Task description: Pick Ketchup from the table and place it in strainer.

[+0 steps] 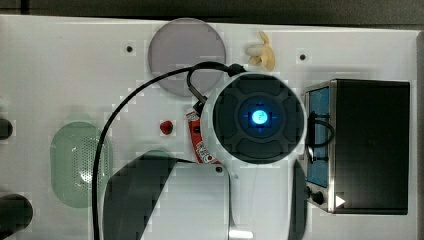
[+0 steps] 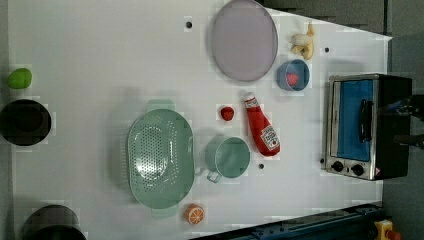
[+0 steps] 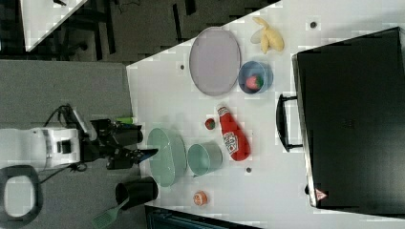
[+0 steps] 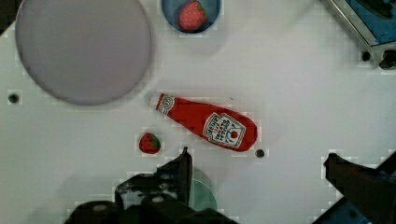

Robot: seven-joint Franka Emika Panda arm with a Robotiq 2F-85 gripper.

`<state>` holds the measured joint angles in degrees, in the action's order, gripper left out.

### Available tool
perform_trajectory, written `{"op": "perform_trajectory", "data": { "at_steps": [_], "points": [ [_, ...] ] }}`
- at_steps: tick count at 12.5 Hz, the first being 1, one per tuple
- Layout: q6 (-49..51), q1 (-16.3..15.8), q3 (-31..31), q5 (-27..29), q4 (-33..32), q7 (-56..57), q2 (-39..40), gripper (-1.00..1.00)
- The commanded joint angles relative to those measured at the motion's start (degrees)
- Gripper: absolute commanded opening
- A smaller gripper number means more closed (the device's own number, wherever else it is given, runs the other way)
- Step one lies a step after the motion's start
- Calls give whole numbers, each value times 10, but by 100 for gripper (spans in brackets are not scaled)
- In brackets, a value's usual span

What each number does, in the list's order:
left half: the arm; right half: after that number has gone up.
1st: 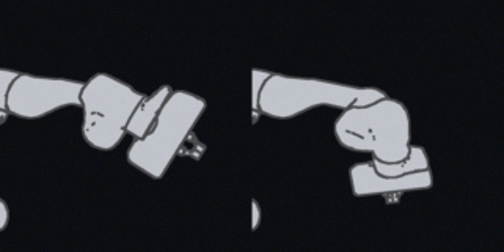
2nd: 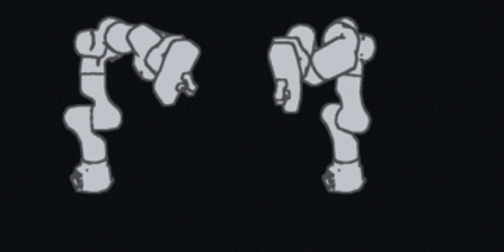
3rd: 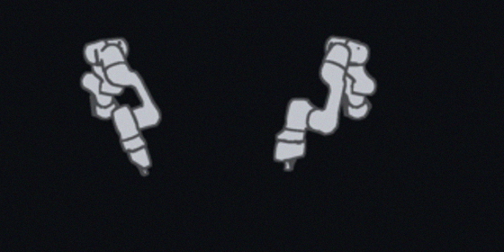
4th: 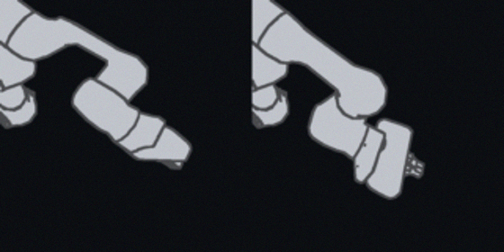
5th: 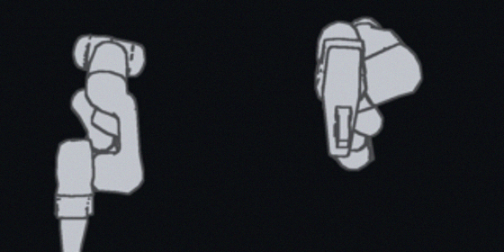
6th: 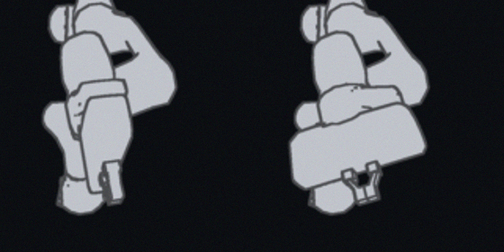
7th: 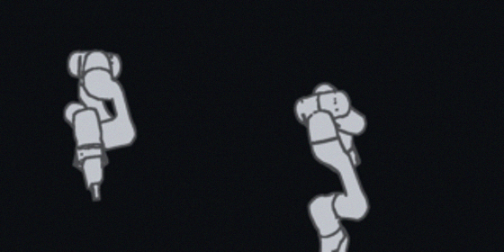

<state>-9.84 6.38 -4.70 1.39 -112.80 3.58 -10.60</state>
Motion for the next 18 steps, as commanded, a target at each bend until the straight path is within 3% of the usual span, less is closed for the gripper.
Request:
{"op": "perform_trajectory", "data": {
  "at_steps": [1,9,12,18],
  "points": [
    [-26,0,-21,3,-72,118,28,100],
    [-286,-1,-46,2,-228,484,74,100],
    [-363,-1,-46,1,-258,503,123,100],
    [-436,0,-44,1,-259,499,225,100]
  ]
}}
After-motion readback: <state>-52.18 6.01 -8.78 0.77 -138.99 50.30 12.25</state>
